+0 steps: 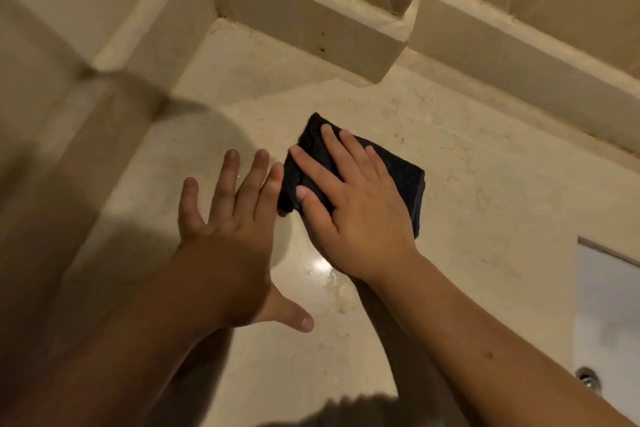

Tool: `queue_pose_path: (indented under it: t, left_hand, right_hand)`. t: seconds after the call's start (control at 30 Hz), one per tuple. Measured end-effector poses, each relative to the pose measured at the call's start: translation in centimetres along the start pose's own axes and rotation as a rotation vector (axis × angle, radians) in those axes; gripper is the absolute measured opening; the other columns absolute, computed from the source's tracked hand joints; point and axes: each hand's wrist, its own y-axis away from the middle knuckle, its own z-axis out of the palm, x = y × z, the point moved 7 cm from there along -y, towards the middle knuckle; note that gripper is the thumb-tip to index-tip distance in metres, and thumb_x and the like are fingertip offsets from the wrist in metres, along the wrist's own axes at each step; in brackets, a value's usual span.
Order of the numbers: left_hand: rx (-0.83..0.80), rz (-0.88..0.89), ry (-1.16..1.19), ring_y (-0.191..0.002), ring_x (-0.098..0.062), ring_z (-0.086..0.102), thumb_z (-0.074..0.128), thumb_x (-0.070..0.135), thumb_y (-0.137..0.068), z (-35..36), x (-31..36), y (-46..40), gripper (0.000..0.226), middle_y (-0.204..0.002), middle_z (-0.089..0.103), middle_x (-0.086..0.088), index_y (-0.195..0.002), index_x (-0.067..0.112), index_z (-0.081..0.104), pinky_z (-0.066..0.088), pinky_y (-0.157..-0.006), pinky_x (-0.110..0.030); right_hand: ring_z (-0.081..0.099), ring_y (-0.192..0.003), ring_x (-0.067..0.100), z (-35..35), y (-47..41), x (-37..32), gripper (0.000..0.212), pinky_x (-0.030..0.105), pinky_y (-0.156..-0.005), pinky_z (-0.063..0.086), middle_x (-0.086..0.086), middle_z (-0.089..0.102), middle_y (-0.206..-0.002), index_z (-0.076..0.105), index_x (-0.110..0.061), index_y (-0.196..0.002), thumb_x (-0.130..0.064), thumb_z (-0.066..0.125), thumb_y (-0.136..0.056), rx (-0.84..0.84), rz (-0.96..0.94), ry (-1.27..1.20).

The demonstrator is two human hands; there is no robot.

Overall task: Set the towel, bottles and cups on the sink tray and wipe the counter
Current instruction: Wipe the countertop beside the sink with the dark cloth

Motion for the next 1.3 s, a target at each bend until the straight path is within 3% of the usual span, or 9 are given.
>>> queue_pose_path:
  t: [0.27,0.43,0.53,0.67,0.77,0.87,1.0,1.13,1.3]
  left_hand:
    - [-0.023,0.017,0.021,-0.134,-0.02,-0.052,0.028,0.11,-0.006,0.2,-0.1,-0.1,0.174,-0.145,-0.056,0.008,-0.137,0.026,-0.05,-0.025,-0.108,-0.058]
    - [-0.031,0.02,0.031,-0.139,-0.021,-0.046,0.03,0.11,-0.005,0.0,-0.1,-0.2,0.175,-0.152,-0.048,0.009,-0.142,0.029,-0.042,-0.022,-0.109,-0.059]
    - [-0.071,0.02,0.004,-0.139,-0.025,-0.046,0.034,0.108,-0.007,0.0,0.1,-0.2,0.175,-0.153,-0.048,0.005,-0.143,0.028,-0.041,-0.019,-0.111,-0.061]
    - [-0.072,0.093,0.032,-0.147,-0.026,-0.033,0.043,0.105,-0.012,-0.8,0.1,1.0,0.17,-0.163,-0.029,0.002,-0.149,0.033,-0.026,-0.012,-0.115,-0.06]
    - [-0.087,0.148,0.098,-0.147,-0.022,-0.03,0.046,0.104,-0.006,-0.7,0.0,3.1,0.172,-0.162,-0.025,0.008,-0.146,0.038,-0.03,-0.015,-0.115,-0.056]
    - [-0.137,0.148,0.1,-0.142,-0.022,-0.041,0.046,0.104,-0.004,1.1,0.9,5.6,0.178,-0.154,-0.041,0.012,-0.138,0.033,-0.046,-0.021,-0.112,-0.056]
    - [-0.09,0.12,0.049,-0.141,-0.027,-0.043,0.036,0.107,-0.009,3.1,1.6,7.0,0.179,-0.155,-0.043,-0.001,-0.136,0.014,-0.049,-0.01,-0.114,-0.063]
    - [0.006,0.142,-0.004,-0.148,-0.03,-0.031,0.035,0.097,-0.038,3.5,1.5,7.0,0.157,-0.163,-0.024,-0.011,-0.158,0.002,-0.002,-0.002,-0.117,-0.068]
    - [0.033,0.131,-0.016,-0.146,-0.029,-0.034,0.018,0.11,-0.011,3.8,1.4,6.6,0.18,-0.161,-0.028,-0.012,-0.157,0.01,-0.014,-0.012,-0.115,-0.059]
  right_hand:
    - [0.007,-0.154,0.019,-2.7,6.8,10.9,0.053,0.038,-0.124,0.003,0.0,0.014,-0.168,0.033,-0.039,-0.155,-0.052,0.026,-0.104,0.063,0.362,-0.001]
    - [0.008,-0.154,0.018,-3.0,15.5,11.8,0.046,0.042,-0.125,0.007,0.0,0.018,-0.167,0.038,-0.028,-0.154,-0.032,0.036,-0.108,0.144,0.613,-0.138]
    - [0.023,-0.149,0.008,-2.5,18.8,6.6,0.039,0.034,-0.118,0.028,-0.015,0.034,-0.159,0.051,-0.039,-0.142,-0.035,0.037,-0.106,0.102,0.617,-0.355]
    - [0.067,-0.099,0.0,-5.3,18.7,0.7,0.031,0.008,-0.077,0.048,-0.019,0.072,-0.105,0.063,-0.05,-0.117,-0.044,0.036,-0.104,-0.041,0.467,-0.839]
    - [0.065,-0.109,-0.001,-7.0,17.3,0.2,0.03,0.015,-0.085,0.053,-0.021,0.068,-0.118,0.06,-0.049,-0.127,-0.05,0.042,-0.103,-0.134,0.423,-1.041]
    - [0.045,-0.129,-0.005,-7.2,16.8,0.2,0.044,0.02,-0.102,0.04,-0.027,0.049,-0.138,0.044,-0.048,-0.142,-0.054,0.051,-0.099,0.055,0.437,-0.71]
    - [0.029,-0.136,0.022,-2.0,15.7,-4.9,0.053,0.044,-0.108,0.034,0.003,0.04,-0.151,0.045,-0.032,-0.146,-0.049,0.049,-0.096,0.093,0.415,-0.229]
    - [0.038,-0.12,0.026,0.8,12.3,-7.8,0.052,0.045,-0.095,0.037,0.005,0.052,-0.141,0.057,-0.023,-0.138,-0.043,0.051,-0.09,0.084,0.163,-0.213]
    - [0.043,-0.113,0.029,0.5,9.9,-6.1,0.037,0.043,-0.088,0.039,0.002,0.055,-0.135,0.066,-0.028,-0.127,-0.038,0.054,-0.094,0.097,-0.022,-0.189]
